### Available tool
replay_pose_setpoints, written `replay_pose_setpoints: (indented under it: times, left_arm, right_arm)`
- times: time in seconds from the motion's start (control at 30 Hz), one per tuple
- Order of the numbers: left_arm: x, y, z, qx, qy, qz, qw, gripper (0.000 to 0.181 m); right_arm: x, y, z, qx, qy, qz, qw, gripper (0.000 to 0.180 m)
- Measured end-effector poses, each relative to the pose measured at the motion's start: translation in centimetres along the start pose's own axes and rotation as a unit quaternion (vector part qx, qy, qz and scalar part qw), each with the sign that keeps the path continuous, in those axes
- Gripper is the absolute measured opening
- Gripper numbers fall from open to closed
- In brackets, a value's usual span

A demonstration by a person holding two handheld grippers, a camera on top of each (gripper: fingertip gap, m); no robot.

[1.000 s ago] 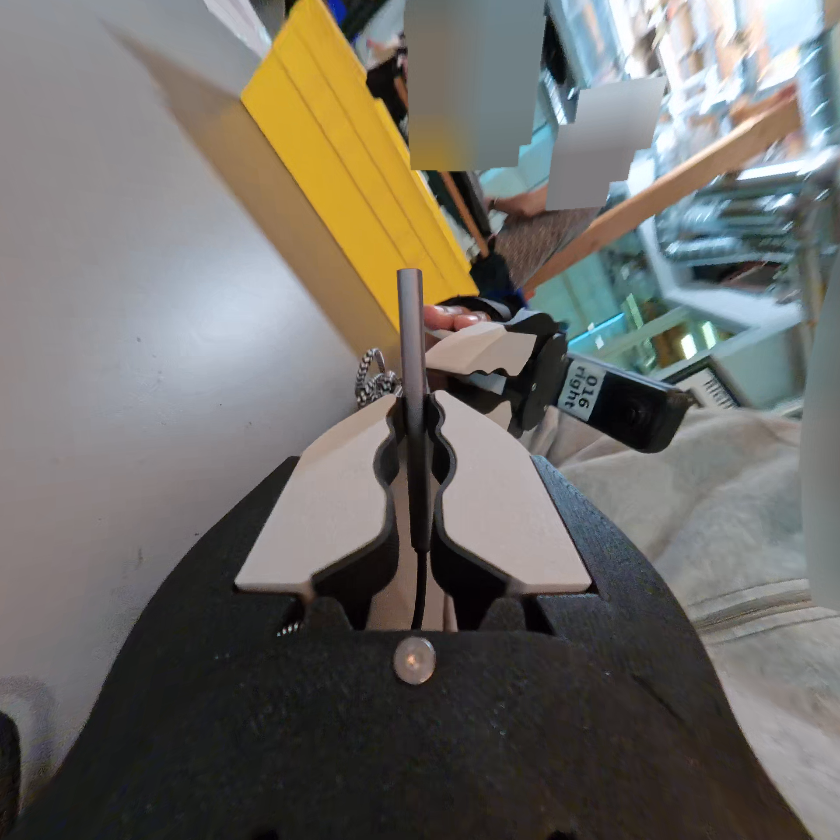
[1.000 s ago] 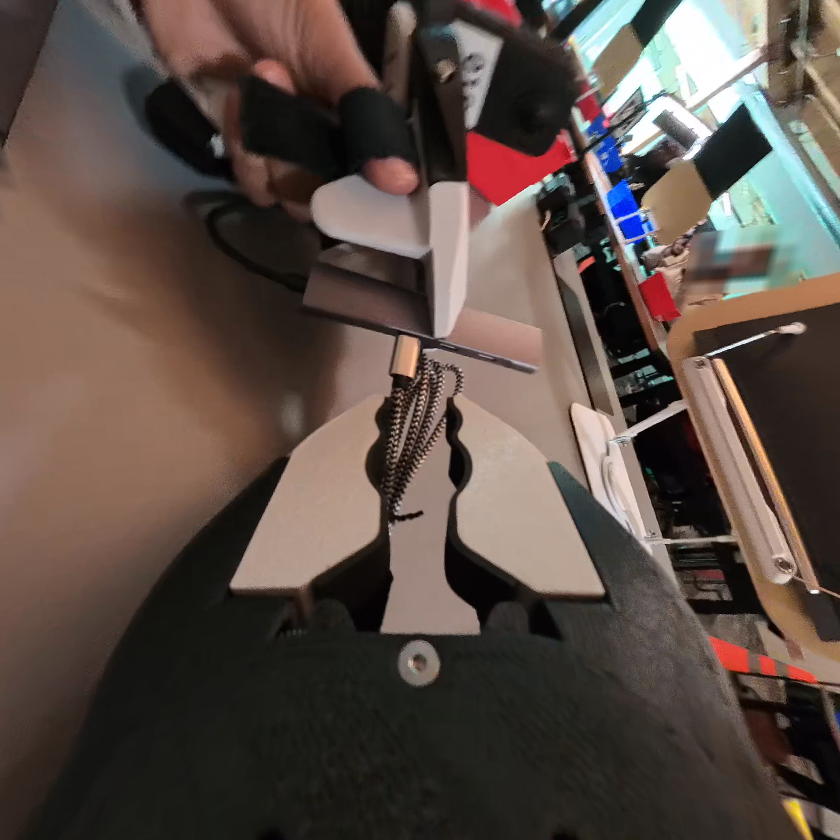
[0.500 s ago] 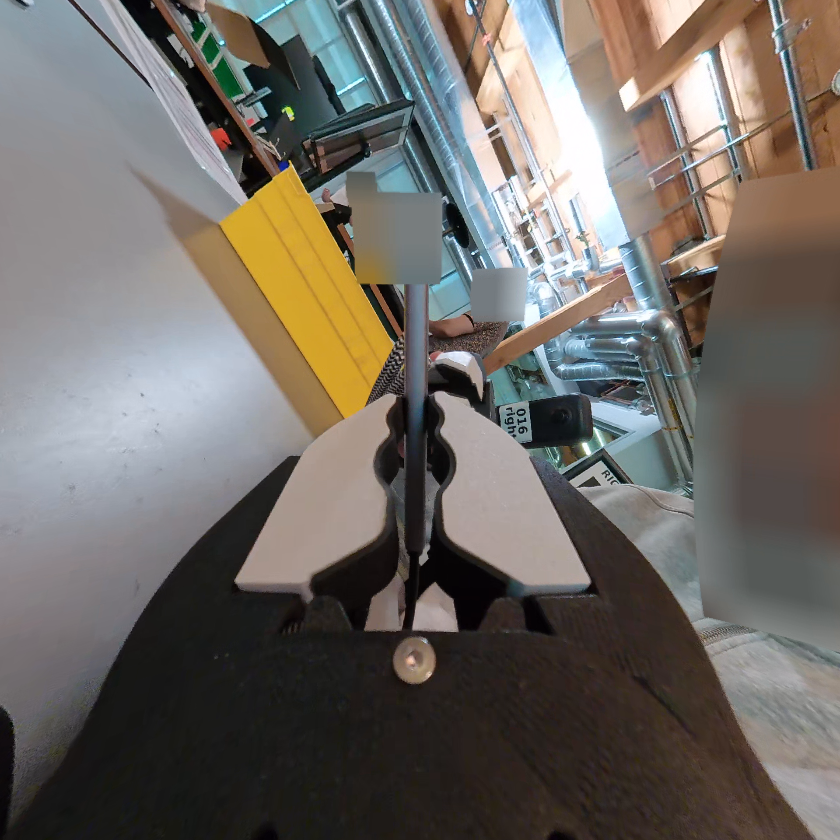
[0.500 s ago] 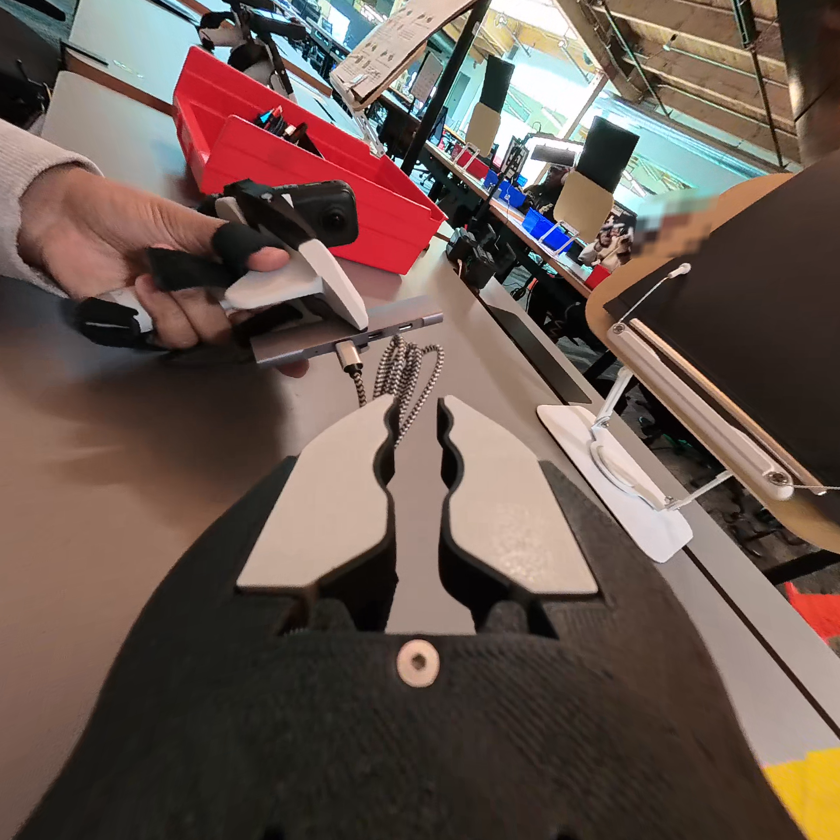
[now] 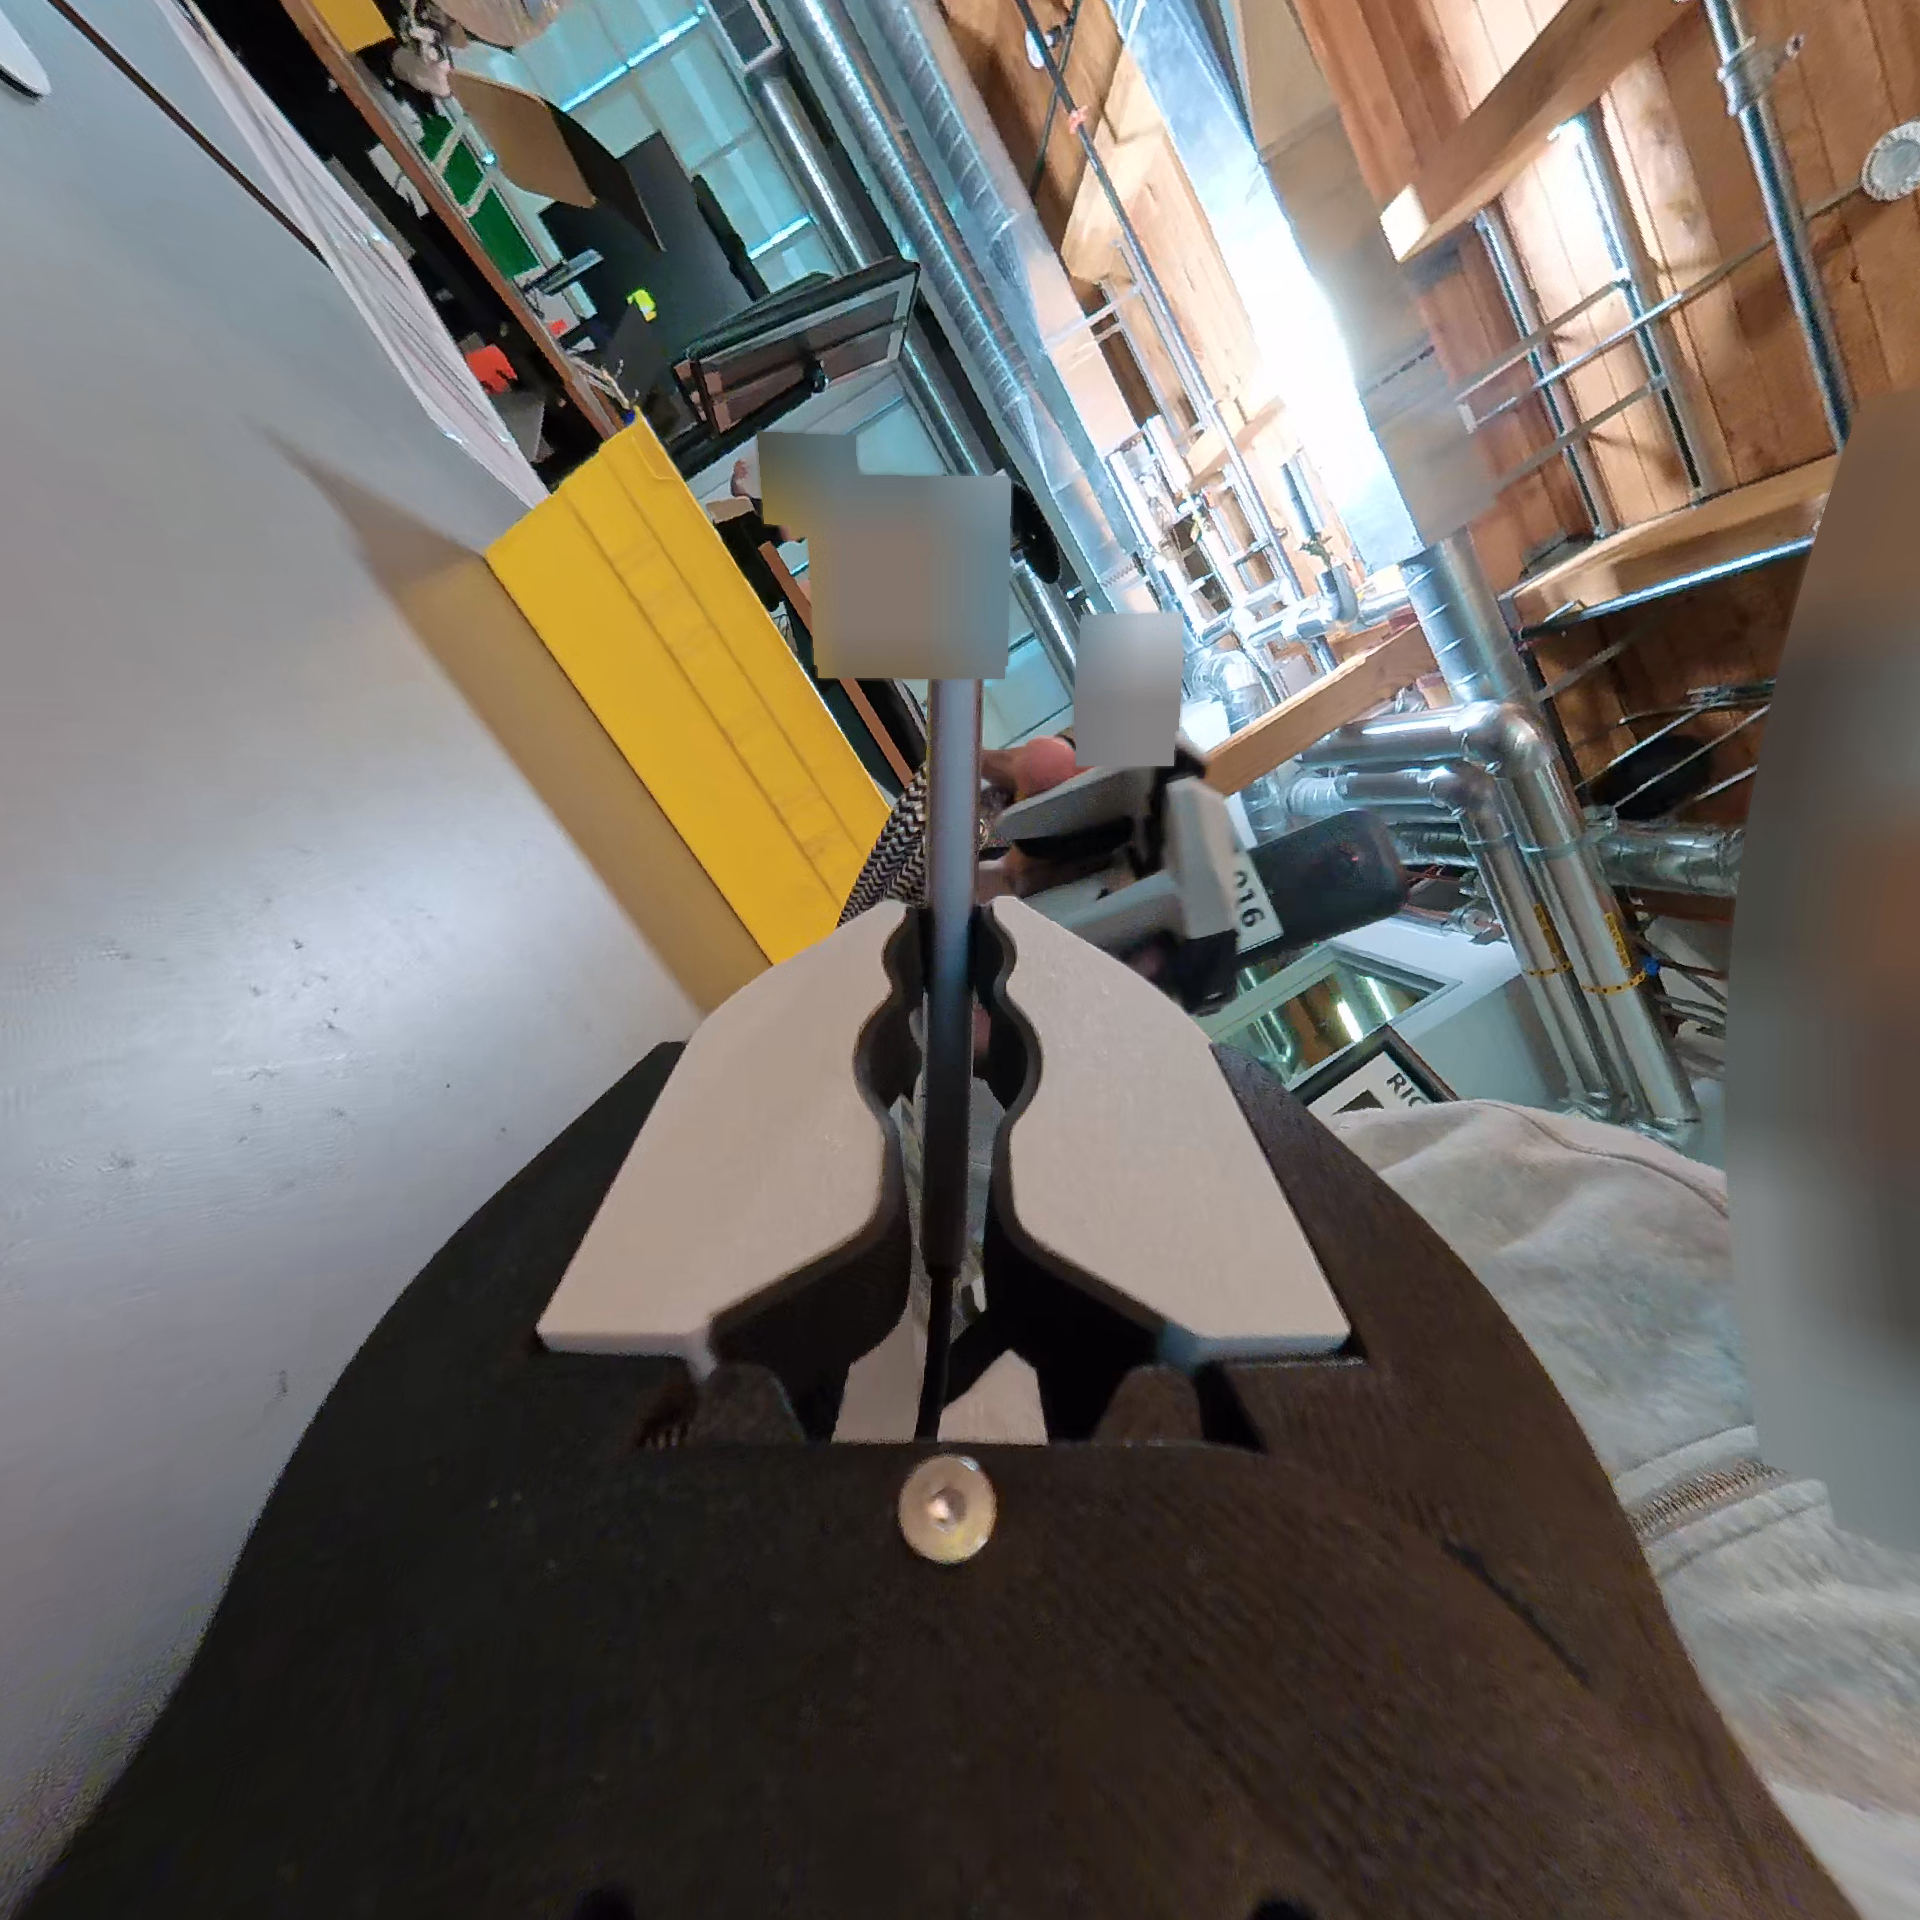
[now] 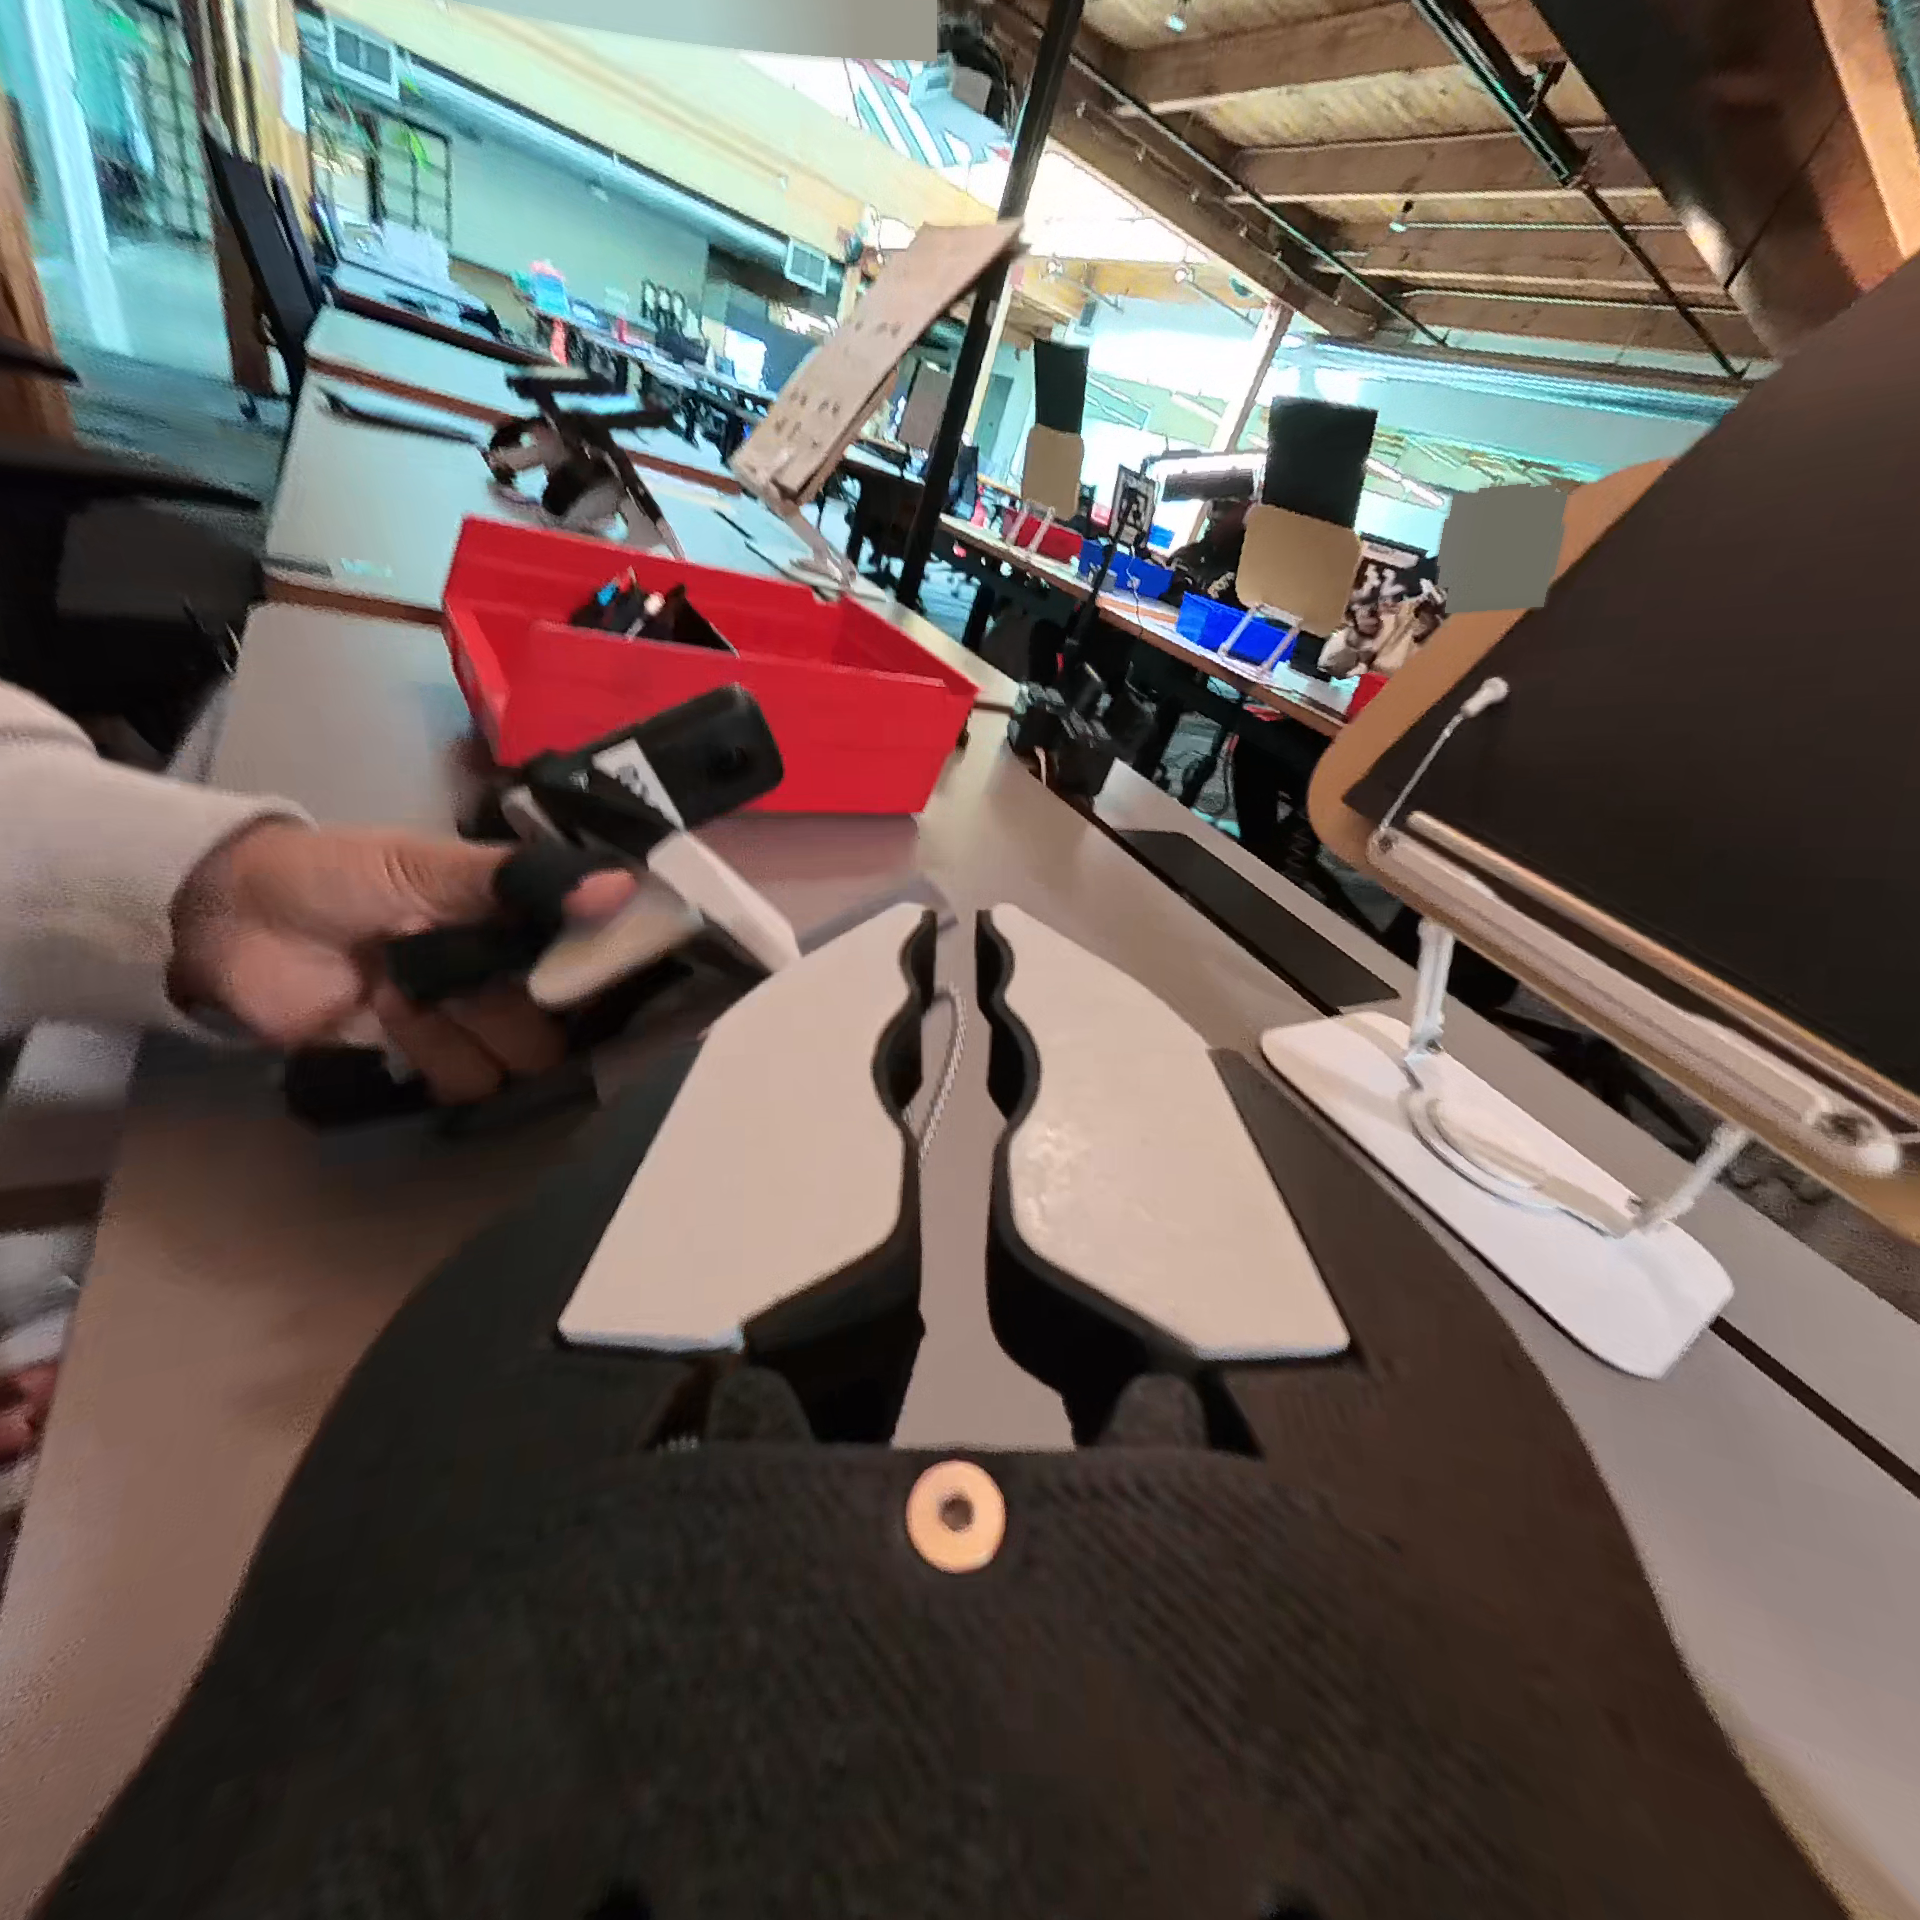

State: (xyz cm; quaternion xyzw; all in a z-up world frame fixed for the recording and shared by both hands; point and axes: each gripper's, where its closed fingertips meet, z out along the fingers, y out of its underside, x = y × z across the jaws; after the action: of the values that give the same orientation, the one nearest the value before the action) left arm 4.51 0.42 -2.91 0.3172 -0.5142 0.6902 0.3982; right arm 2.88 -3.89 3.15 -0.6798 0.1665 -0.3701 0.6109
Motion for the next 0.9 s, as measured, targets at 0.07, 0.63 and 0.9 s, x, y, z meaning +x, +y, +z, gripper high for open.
replay_pose_setpoints:
  times: [0.07, 0.63, 0.9]
  left_arm:
    - [-0.1, -0.2, -0.1, 0.009, -0.001, -0.005, 1.0, 0.009]
    - [-1.6, -2.4, -0.7, 0.058, -0.007, -0.018, 0.998, 0.008]
    - [-1.7, -2.2, -0.6, 0.052, -0.004, -0.032, 0.998, 0.009]
  right_arm:
    - [-0.3, -1.7, 1.2, 0.01, -0.017, 0.017, 1.0, 0.005]
    - [-13.7, -11.9, 27.7, -0.118, -0.311, 0.126, 0.935, 0.009]
    - [-19.1, -3.4, 36.4, -0.362, -0.366, 0.094, 0.852, 0.017]
